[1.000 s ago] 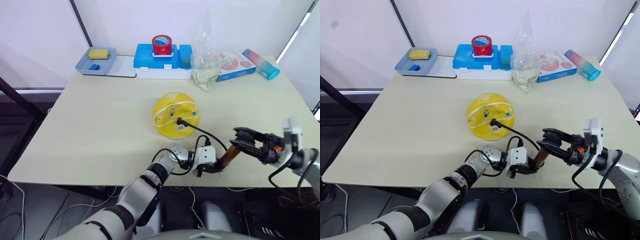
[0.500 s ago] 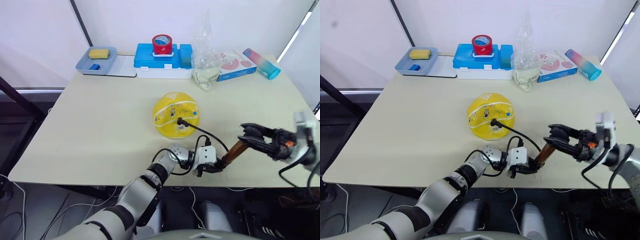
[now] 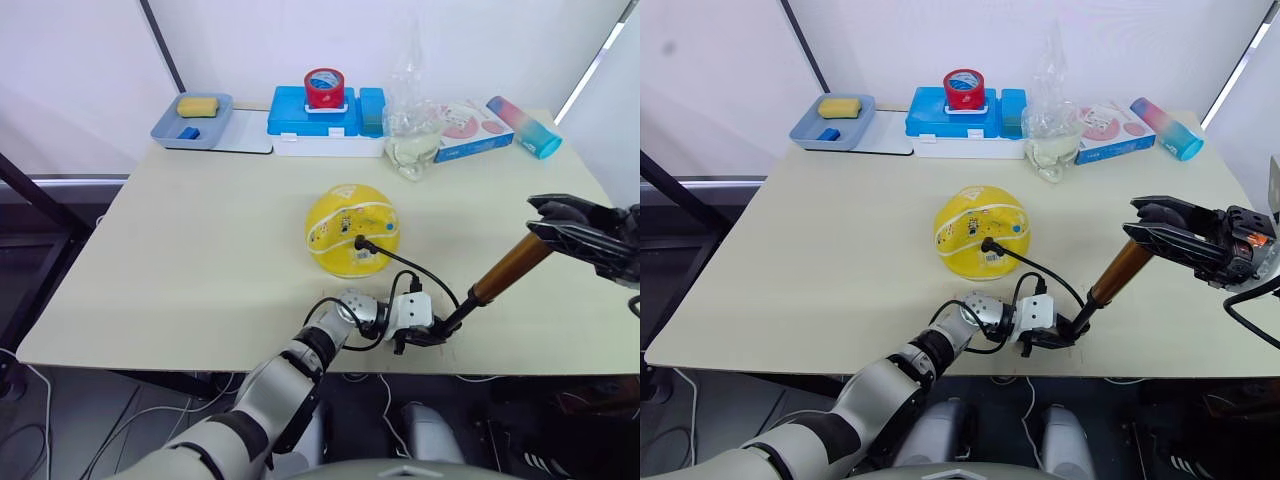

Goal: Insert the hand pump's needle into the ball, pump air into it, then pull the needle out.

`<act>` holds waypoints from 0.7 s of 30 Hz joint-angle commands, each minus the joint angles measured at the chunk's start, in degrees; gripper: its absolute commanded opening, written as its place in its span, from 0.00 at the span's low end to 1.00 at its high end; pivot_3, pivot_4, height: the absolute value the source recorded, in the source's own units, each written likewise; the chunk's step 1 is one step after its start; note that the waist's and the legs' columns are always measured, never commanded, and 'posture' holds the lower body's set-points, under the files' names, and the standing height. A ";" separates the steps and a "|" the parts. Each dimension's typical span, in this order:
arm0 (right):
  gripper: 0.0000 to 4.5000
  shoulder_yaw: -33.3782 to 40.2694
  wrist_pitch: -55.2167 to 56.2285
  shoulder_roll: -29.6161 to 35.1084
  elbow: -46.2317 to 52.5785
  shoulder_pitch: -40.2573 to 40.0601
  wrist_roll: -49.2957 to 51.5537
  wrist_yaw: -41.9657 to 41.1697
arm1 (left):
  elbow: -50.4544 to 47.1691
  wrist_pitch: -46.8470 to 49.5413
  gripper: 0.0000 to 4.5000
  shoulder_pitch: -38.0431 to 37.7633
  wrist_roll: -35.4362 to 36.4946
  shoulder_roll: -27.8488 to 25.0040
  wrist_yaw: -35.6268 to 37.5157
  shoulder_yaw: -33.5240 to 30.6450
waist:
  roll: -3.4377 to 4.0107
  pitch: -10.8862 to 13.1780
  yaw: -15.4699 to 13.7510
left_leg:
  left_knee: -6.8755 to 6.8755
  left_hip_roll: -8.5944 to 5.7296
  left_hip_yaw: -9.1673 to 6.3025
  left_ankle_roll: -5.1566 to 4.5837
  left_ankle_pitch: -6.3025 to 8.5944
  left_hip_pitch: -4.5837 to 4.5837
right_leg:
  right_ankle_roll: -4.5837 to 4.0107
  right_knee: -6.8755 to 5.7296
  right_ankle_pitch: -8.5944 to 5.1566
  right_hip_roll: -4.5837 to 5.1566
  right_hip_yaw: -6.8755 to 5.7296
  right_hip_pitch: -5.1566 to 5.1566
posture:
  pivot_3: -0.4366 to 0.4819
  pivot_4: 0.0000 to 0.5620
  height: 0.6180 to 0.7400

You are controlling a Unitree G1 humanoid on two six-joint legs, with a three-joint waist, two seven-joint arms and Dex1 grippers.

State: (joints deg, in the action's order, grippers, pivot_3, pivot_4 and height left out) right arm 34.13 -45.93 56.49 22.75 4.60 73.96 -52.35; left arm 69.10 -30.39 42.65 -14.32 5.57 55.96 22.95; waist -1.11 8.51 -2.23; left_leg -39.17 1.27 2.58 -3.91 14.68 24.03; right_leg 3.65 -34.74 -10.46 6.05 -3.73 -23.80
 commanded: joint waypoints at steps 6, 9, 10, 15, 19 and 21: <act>0.43 -10.62 9.37 -5.36 2.51 -7.43 -17.68 -3.57 | 3.17 1.03 0.25 -1.98 -3.22 -1.11 1.34 2.37 | -0.09 -0.08 0.07 | 0.00 0.01 -0.01 0.00 0.00 -0.03 | 0.02 0.00 -0.01 -0.03 -0.01 0.02 | 0.48 0.27 1.00; 0.43 -16.17 14.19 -8.41 1.27 -9.60 -24.70 -3.80 | 3.07 1.36 0.25 -2.03 -2.12 -0.75 2.48 1.54 | -0.10 -0.09 0.04 | 0.00 0.02 -0.02 0.00 0.00 -0.06 | 0.02 -0.01 -0.01 -0.05 -0.01 0.02 | 0.48 0.27 1.00; 0.43 -17.57 15.63 -9.84 0.72 -10.09 -26.44 -3.31 | 3.08 1.49 0.25 -2.03 -1.95 -0.72 2.62 1.38 | -0.10 -0.09 0.04 | 0.01 0.02 -0.04 0.00 0.00 -0.06 | 0.01 -0.01 -0.02 -0.06 -0.02 0.03 | 0.48 0.27 1.00; 0.43 -21.23 21.41 -13.02 -1.47 -12.13 -32.44 -4.42 | 3.08 1.59 0.25 -1.94 -1.97 -0.77 2.12 0.97 | -0.07 -0.11 0.09 | 0.03 0.01 0.00 0.00 0.00 -0.05 | 0.01 -0.01 -0.01 -0.05 -0.02 0.02 | 0.48 0.27 1.00; 0.43 -19.17 22.92 -13.05 -1.31 -11.73 -31.39 -5.45 | 3.10 2.63 0.25 -1.94 -1.78 -0.80 3.48 0.82 | -0.09 -0.11 0.08 | 0.03 0.03 -0.03 0.00 0.00 -0.07 | 0.02 -0.02 -0.01 -0.07 -0.03 0.02 | 0.48 0.27 1.00; 0.43 -15.88 21.49 -11.62 -0.71 -10.78 -28.43 -5.79 | 3.11 2.95 0.25 -2.07 -1.74 -0.86 4.00 0.74 | -0.08 -0.10 0.09 | 0.03 0.04 -0.02 0.01 0.00 -0.10 | 0.01 -0.02 -0.01 -0.08 -0.02 0.03 | 0.48 0.27 1.00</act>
State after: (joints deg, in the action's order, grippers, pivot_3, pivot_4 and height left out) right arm 14.63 -23.54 43.30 22.36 -6.55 44.67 -58.19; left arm 69.24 -29.41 42.61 -14.16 5.59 57.21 22.05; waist -1.19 8.41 -2.14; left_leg -39.15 1.31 2.56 -3.90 14.68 23.93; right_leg 3.66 -34.76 -10.47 5.97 -3.75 -23.78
